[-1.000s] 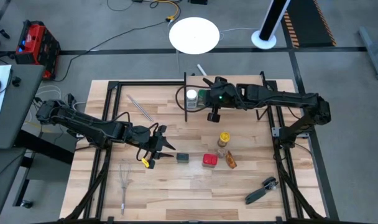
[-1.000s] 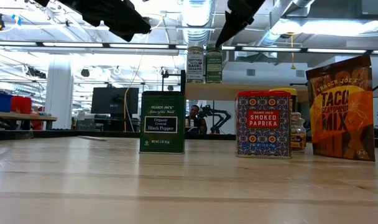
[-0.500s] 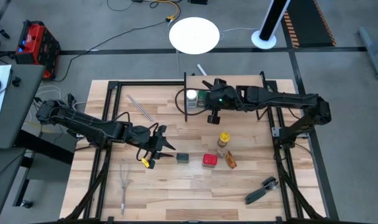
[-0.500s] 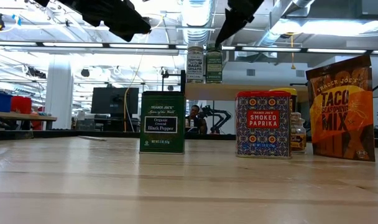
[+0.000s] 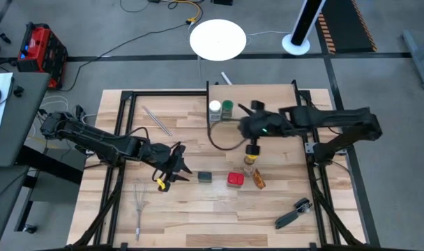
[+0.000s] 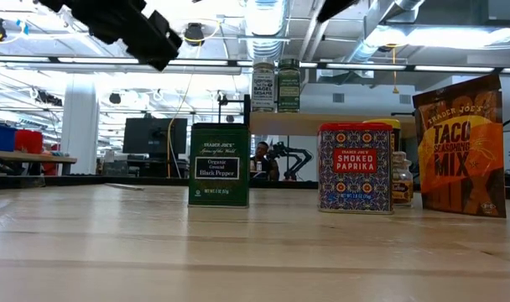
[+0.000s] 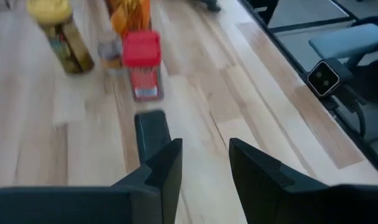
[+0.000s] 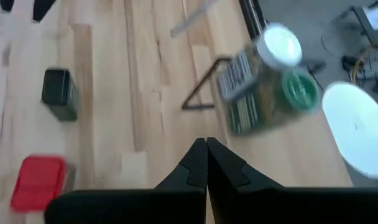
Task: Shelf spices
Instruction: Put the green seasoning can on the shelf
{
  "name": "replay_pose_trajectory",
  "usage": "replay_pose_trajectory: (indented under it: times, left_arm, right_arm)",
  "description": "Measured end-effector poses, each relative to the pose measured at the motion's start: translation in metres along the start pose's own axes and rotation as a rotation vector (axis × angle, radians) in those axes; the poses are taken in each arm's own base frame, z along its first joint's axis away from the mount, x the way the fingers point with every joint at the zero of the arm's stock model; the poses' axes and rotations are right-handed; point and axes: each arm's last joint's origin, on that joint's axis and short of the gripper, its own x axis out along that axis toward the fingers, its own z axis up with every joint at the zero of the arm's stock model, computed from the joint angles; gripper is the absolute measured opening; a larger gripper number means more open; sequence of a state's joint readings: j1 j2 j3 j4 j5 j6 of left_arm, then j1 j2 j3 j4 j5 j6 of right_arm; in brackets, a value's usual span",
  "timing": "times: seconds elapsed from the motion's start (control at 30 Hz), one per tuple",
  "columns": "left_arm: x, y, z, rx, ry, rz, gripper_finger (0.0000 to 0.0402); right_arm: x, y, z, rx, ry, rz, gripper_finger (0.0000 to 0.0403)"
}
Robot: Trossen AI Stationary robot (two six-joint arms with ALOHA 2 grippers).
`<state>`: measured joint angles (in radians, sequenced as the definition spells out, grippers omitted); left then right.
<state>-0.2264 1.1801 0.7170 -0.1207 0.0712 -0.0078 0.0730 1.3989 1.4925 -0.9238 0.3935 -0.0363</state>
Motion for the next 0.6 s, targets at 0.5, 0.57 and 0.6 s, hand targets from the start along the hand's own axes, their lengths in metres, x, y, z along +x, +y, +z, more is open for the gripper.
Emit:
replay_pose_trajectory:
  times: [0.5, 0.57, 0.6]
  left_arm:
    - [0.008, -0.007, -0.002, 0.024, 0.004, 0.180, 0.0244]
    - [0.015, -0.007, -0.003, 0.039, 0.006, 0.173, 0.0246]
    - [0.019, -0.007, -0.004, 0.050, 0.020, 0.167, 0.0246]
  right_arm:
    - [-0.091, 0.022, -0.050, 0.188, 0.008, -0.102, 0.0005]
    - [-0.092, 0.027, -0.055, 0.193, 0.008, -0.114, 0.0005]
    - [-0.091, 0.029, -0.057, 0.194, 0.009, -0.115, 0.0005]
